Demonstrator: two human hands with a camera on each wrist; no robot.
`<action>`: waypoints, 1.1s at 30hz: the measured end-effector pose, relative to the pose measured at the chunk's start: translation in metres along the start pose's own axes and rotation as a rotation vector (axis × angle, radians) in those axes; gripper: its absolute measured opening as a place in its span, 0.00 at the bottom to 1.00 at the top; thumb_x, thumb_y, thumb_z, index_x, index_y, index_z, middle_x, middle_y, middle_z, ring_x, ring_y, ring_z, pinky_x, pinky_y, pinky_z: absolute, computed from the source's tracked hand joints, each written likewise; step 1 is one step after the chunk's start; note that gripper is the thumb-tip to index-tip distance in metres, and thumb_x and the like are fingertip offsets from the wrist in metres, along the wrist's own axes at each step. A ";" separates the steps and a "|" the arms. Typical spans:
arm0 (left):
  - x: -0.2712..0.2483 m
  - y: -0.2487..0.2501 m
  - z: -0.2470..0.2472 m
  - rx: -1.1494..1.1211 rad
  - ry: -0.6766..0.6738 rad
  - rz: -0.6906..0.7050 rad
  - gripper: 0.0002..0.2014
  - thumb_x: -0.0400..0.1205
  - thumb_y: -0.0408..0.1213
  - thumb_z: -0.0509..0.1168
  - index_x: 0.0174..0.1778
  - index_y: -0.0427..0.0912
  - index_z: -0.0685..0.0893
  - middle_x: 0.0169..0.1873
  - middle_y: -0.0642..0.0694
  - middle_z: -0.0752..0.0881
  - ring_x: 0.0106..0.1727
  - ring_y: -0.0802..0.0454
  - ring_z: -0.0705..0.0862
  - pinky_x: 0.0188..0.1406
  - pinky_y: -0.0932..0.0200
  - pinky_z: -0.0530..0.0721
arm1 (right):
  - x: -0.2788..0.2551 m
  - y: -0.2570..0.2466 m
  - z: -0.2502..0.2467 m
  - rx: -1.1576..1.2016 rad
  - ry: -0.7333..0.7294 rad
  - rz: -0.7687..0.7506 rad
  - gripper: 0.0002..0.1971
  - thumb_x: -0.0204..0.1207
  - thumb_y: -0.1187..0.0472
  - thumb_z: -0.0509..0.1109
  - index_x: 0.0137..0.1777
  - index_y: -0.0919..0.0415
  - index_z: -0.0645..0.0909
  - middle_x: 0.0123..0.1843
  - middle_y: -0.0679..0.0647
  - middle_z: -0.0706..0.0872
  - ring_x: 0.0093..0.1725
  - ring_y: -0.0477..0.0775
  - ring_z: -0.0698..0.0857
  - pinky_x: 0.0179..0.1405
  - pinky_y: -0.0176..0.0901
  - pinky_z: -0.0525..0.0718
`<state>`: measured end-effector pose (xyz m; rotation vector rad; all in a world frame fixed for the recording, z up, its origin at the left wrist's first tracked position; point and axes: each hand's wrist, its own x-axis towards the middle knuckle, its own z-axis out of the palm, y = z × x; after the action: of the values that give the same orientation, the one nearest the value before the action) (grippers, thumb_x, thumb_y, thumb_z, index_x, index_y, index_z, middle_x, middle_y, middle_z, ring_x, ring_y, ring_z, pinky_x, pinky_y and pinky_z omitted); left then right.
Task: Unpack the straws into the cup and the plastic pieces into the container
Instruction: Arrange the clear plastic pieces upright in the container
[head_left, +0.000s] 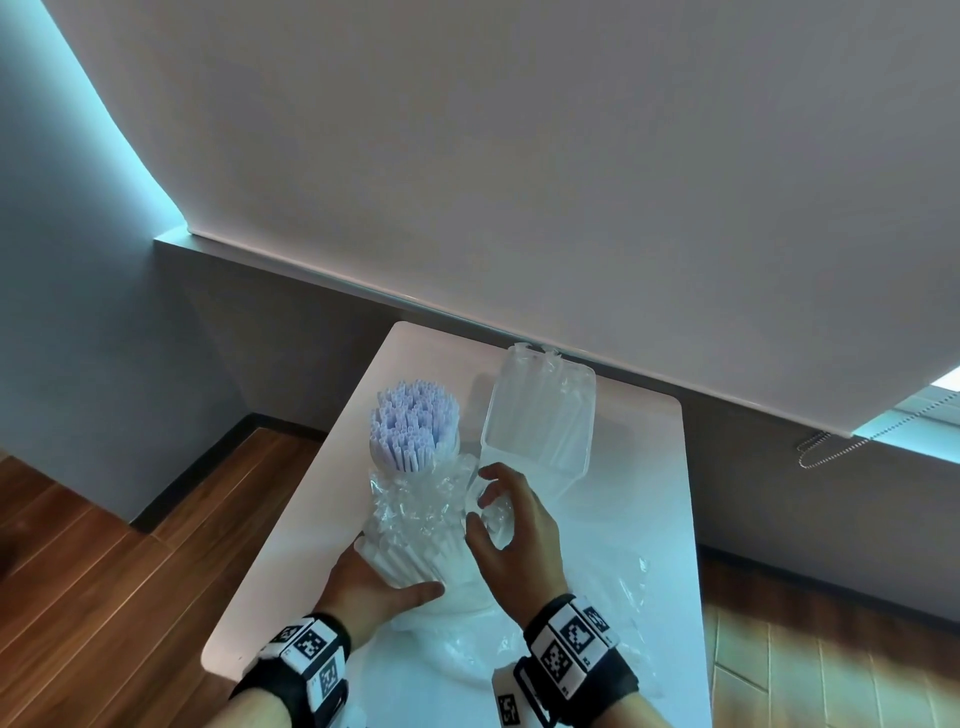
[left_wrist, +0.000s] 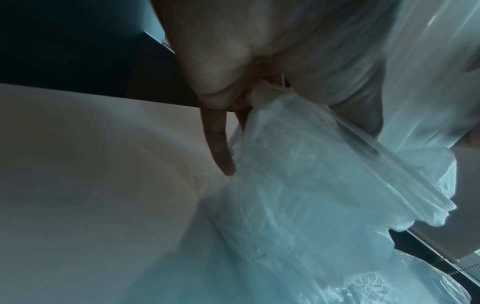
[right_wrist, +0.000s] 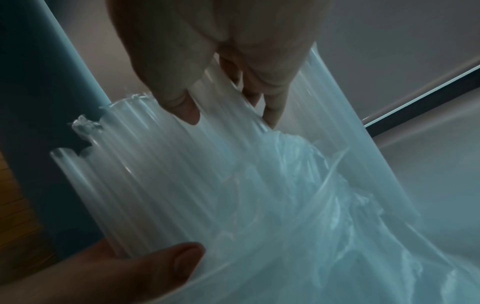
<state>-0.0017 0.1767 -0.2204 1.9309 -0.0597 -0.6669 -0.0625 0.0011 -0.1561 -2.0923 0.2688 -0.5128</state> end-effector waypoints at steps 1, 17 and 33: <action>0.001 -0.001 0.000 -0.003 0.002 -0.005 0.44 0.50 0.50 0.89 0.62 0.54 0.79 0.54 0.58 0.86 0.54 0.61 0.84 0.56 0.63 0.77 | 0.000 0.001 0.002 -0.018 0.018 -0.019 0.19 0.71 0.64 0.74 0.60 0.48 0.76 0.48 0.40 0.82 0.50 0.39 0.82 0.50 0.23 0.75; 0.000 0.000 0.000 -0.027 -0.036 -0.005 0.43 0.50 0.49 0.89 0.61 0.55 0.79 0.53 0.59 0.86 0.54 0.62 0.84 0.56 0.63 0.78 | 0.007 0.008 0.010 -0.041 0.121 -0.010 0.15 0.77 0.66 0.70 0.57 0.49 0.72 0.50 0.44 0.83 0.50 0.38 0.81 0.50 0.21 0.73; 0.007 -0.009 -0.002 -0.005 -0.049 0.021 0.43 0.45 0.55 0.88 0.58 0.53 0.83 0.50 0.56 0.91 0.52 0.61 0.89 0.59 0.54 0.86 | 0.045 -0.023 -0.032 -0.041 0.333 -0.149 0.10 0.77 0.60 0.75 0.54 0.50 0.80 0.47 0.40 0.87 0.46 0.36 0.86 0.46 0.28 0.80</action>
<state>0.0029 0.1800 -0.2305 1.9068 -0.1092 -0.6996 -0.0373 -0.0272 -0.1101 -2.0703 0.3181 -0.9545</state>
